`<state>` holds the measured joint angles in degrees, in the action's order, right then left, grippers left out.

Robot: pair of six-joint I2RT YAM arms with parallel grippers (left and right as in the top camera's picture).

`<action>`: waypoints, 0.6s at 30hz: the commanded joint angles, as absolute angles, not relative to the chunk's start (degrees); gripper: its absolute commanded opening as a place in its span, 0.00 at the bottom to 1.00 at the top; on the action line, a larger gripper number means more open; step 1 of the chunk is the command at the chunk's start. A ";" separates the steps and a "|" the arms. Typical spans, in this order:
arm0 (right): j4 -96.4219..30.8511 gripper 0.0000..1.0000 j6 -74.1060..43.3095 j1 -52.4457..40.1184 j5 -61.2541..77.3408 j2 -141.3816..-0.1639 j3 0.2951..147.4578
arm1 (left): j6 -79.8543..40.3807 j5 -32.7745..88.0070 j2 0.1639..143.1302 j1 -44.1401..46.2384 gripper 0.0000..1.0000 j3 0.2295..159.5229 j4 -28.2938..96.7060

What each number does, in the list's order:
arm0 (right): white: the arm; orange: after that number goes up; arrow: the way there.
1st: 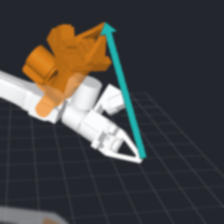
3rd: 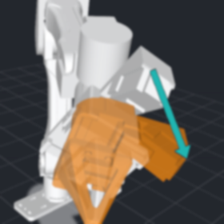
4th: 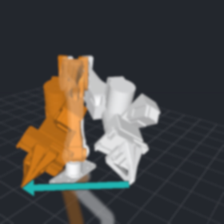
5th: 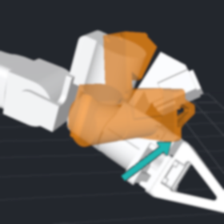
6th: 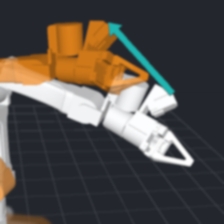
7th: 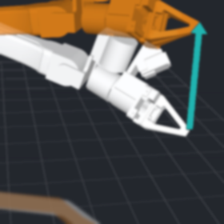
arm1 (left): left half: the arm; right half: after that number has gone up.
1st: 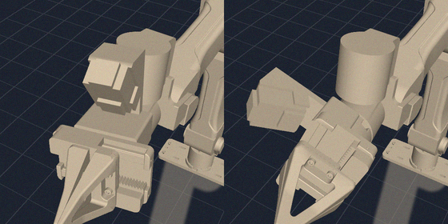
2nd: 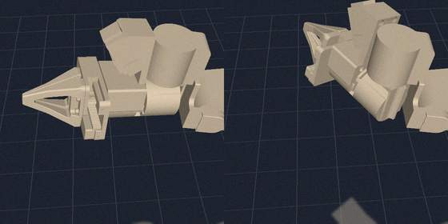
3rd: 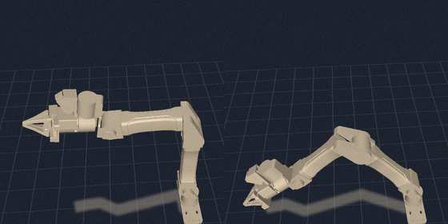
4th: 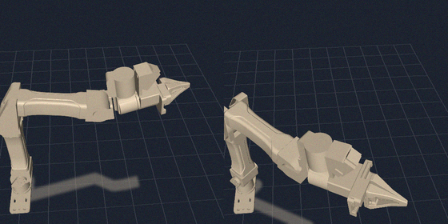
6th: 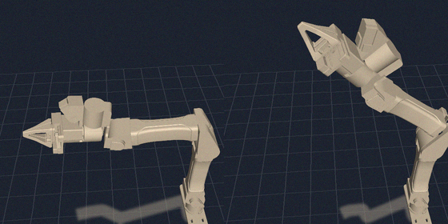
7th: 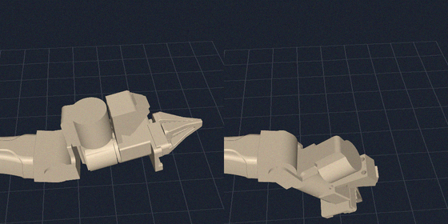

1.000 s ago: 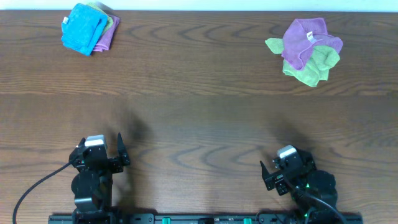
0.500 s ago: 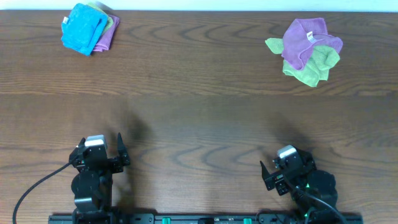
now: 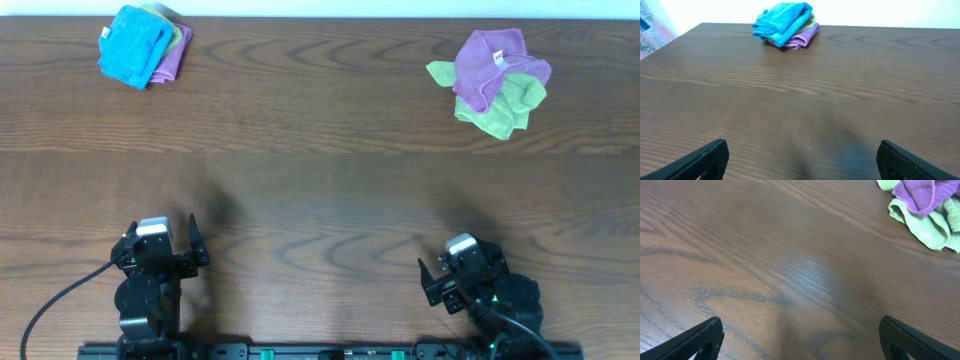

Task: Fold the cloth

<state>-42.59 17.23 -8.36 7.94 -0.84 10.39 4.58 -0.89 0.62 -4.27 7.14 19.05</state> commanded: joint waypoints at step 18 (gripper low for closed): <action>-30.04 0.99 -19.16 -7.90 8.75 -0.32 9.43 | 5.39 -1.87 0.27 -4.10 0.95 5.82 19.35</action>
<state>-32.18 3.51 -8.36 7.97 -0.82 9.91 4.58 -0.89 0.62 -4.27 7.14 19.05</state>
